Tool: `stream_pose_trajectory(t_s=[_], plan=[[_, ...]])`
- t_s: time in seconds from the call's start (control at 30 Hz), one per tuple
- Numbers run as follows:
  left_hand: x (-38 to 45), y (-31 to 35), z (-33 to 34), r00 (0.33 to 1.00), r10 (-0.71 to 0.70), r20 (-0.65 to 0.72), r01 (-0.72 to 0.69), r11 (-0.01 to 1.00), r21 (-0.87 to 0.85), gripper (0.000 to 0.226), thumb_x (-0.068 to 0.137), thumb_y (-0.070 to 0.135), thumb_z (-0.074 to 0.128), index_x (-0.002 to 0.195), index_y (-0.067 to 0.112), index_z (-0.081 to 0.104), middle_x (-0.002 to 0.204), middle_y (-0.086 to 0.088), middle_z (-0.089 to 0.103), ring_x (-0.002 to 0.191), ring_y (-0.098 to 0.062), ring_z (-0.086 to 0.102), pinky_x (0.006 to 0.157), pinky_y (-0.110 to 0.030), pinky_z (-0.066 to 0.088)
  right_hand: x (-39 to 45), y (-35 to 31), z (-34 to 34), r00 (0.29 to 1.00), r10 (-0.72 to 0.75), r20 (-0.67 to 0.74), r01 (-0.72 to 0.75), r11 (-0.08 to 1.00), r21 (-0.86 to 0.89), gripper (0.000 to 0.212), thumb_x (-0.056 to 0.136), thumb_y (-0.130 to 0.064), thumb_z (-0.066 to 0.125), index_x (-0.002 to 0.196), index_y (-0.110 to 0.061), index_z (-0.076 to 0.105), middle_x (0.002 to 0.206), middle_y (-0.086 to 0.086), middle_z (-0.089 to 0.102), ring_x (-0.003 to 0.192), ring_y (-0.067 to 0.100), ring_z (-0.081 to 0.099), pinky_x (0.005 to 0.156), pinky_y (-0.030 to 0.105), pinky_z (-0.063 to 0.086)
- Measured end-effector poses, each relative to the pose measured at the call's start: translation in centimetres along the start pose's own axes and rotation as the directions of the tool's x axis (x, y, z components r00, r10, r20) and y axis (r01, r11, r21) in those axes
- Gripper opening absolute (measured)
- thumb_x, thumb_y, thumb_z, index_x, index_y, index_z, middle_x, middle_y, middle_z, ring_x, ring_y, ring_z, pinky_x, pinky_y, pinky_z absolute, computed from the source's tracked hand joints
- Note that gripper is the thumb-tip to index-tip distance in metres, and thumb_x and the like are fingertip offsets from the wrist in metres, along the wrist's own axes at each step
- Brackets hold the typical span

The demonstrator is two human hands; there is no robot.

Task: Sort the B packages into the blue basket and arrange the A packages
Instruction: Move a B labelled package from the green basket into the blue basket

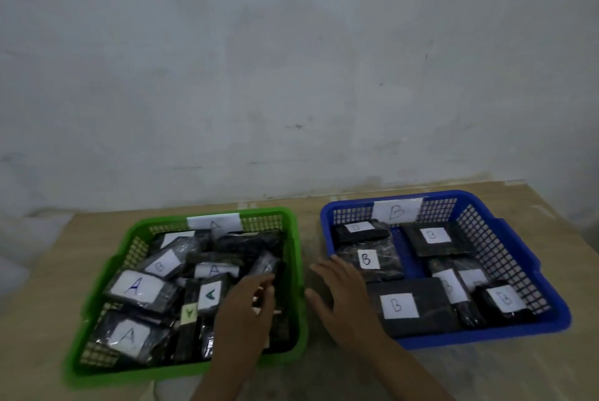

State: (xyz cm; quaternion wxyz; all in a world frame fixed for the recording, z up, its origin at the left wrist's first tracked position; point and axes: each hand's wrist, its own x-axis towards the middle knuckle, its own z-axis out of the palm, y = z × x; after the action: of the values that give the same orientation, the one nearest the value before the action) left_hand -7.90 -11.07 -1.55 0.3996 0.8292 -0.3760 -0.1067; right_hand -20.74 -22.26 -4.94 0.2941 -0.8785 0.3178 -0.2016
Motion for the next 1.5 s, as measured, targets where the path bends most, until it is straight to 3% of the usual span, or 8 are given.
stream_pose_trajectory(t_s=[0.13,0.3,0.53,0.67,0.87,1.1,1.37,1.5], plan=[[1.0,-2.3,-3.0,0.998,0.044,-0.043,-0.039,0.993,0.112,0.019,0.086,0.012,0.056,0.103,0.014,0.065,0.098,-0.004,0.067,0.088,-0.021,0.060,0.077,-0.032,0.049,1.3,-2.3,1.7,0.998,-0.030,0.053,0.033,0.998,-0.046,0.042,0.093,-0.044,0.039,0.132,-0.028,0.039,0.142,-0.008,0.038,0.139,0.009,0.013,0.109,0.025,-0.010],[3.2,-4.4,-5.3,0.991,0.100,-0.091,-0.073,0.963,0.260,0.021,0.083,0.013,0.057,0.100,0.004,0.065,0.099,-0.017,0.068,0.093,-0.037,0.060,0.080,-0.046,0.049,2.7,-3.3,3.0,0.975,0.081,0.205,-0.028,0.967,-0.251,0.040,0.091,-0.043,0.041,0.130,-0.031,0.039,0.144,-0.009,0.037,0.143,0.016,0.006,0.108,0.042,-0.022],[8.9,-5.8,-5.7,0.986,0.160,-0.050,-0.143,0.956,0.257,0.023,0.086,0.015,0.054,0.103,0.003,0.063,0.098,-0.019,0.068,0.091,-0.037,0.061,0.079,-0.045,0.049,6.4,-4.8,3.9,0.995,0.092,0.040,-0.076,0.948,-0.309,0.040,0.094,-0.042,0.036,0.131,-0.028,0.039,0.140,-0.007,0.043,0.140,0.013,0.016,0.112,0.044,-0.011],[12.4,-6.2,-3.8,0.993,0.032,0.113,-0.071,0.930,0.360,0.034,0.093,0.029,0.044,0.121,0.013,0.052,0.115,-0.011,0.065,0.104,-0.030,0.057,0.088,-0.039,0.045,9.5,-4.9,4.3,0.987,0.148,0.060,-0.122,0.942,-0.312,0.042,0.095,-0.042,0.032,0.133,-0.024,0.036,0.141,-0.001,0.045,0.141,0.018,0.014,0.113,0.049,-0.006],[14.6,-7.6,-1.8,0.963,-0.098,0.251,-0.085,0.773,0.629,0.041,0.093,0.046,0.030,0.108,0.015,0.053,0.099,-0.008,0.068,0.090,-0.026,0.063,0.083,-0.036,0.044,11.8,-3.8,5.8,0.975,0.208,0.080,-0.152,0.883,-0.444,0.049,0.095,-0.048,0.024,0.130,-0.018,0.040,0.134,0.008,0.052,0.142,0.023,0.007,0.108,0.052,-0.018],[14.3,-7.9,-1.5,0.947,-0.161,0.279,0.030,0.906,0.422,0.019,0.089,0.034,0.044,0.100,0.030,0.059,0.101,0.005,0.069,0.098,-0.017,0.060,0.104,-0.038,0.023,11.8,-3.3,5.7,0.979,0.203,0.032,-0.171,0.893,-0.415,0.027,0.090,-0.035,0.047,0.114,-0.026,0.056,0.114,0.001,0.066,0.142,0.016,0.011,0.099,0.050,-0.030],[14.0,-7.0,-0.8,0.896,-0.213,0.390,-0.013,0.865,0.502,0.027,0.092,0.024,0.037,0.105,0.027,0.061,0.108,0.002,0.067,0.104,-0.019,0.057,0.114,-0.055,0.005,11.8,-3.9,5.7,0.954,0.222,0.203,-0.065,0.811,-0.581,0.033,0.080,-0.014,0.054,0.111,-0.021,0.062,0.136,0.005,0.048,0.143,0.026,-0.003,0.094,0.063,-0.030],[13.4,-7.2,-2.1,0.890,-0.156,0.428,-0.089,0.862,0.500,0.033,0.094,0.026,0.034,0.117,0.033,0.056,0.131,0.006,0.051,0.119,-0.019,0.047,0.112,-0.050,0.014,11.2,-3.7,4.9,0.953,0.196,0.232,-0.042,0.840,-0.541,0.043,0.084,-0.013,0.050,0.124,-0.029,0.052,0.148,0.001,0.034,0.143,0.028,-0.005,0.097,0.063,-0.029]])
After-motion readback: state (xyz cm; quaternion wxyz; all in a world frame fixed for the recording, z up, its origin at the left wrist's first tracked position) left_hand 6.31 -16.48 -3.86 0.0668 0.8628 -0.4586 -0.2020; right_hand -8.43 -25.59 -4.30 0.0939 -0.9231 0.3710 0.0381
